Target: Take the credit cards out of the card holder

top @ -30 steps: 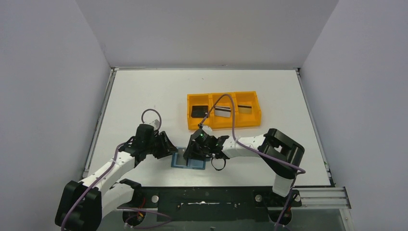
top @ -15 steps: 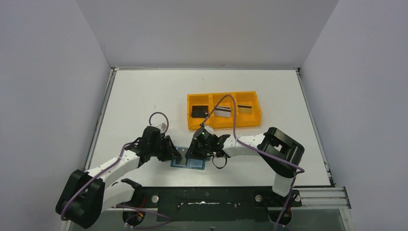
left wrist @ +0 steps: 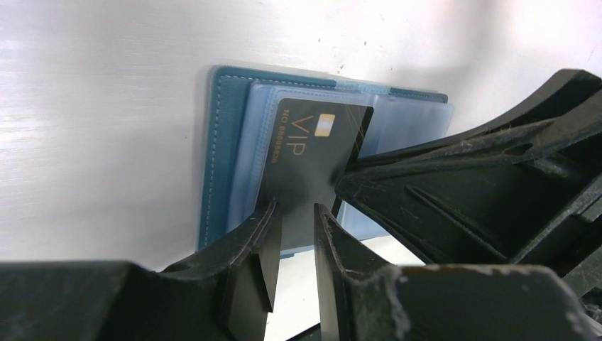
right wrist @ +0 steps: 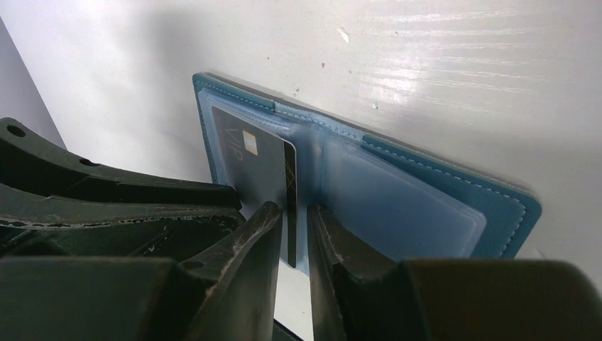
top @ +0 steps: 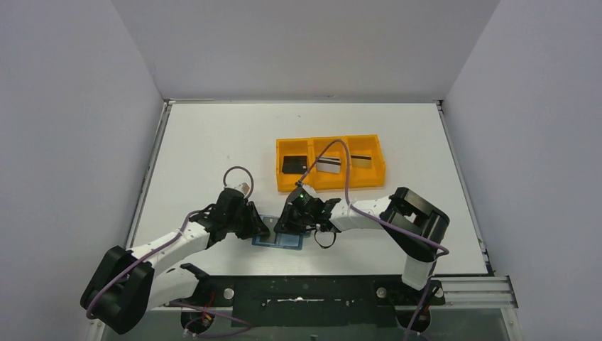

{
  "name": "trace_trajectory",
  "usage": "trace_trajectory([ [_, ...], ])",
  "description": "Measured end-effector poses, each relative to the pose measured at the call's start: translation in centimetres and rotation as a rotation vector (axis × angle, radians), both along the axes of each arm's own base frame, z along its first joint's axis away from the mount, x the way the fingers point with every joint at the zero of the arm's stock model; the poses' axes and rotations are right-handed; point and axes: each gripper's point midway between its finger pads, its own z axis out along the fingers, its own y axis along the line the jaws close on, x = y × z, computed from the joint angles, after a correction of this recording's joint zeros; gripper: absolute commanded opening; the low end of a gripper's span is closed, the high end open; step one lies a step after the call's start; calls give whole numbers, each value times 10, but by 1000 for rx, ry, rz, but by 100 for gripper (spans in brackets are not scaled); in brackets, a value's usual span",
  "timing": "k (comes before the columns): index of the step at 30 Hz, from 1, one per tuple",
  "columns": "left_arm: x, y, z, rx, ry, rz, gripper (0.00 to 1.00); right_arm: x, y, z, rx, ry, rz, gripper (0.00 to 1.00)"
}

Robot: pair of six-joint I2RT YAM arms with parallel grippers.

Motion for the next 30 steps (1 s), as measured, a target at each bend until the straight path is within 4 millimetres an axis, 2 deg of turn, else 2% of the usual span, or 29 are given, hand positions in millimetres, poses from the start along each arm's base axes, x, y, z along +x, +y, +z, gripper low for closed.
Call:
trace_trajectory([
  [4,-3,-3,-1,-6,-2,5,21,0,1,1,18,-2,13,14],
  [8,-3,-2,-1,-8,-7,13,20,1,2,2,24,-12,21,3],
  [11,-3,-1,0,-4,-10,17,20,1,2,1,25,-15,20,0],
  [14,-4,1,0,3,-9,20,21,1,1,0,31,-18,20,0],
  [19,-6,5,1,20,-18,31,32,1,1,0,34,-20,19,0],
  [24,-1,12,6,53,-39,52,35,1,1,0,34,-18,17,0],
  [27,3,10,7,61,-41,46,30,1,1,0,34,-18,16,0],
  [30,2,9,-2,79,-12,32,22,3,0,-1,33,-17,10,1],
])
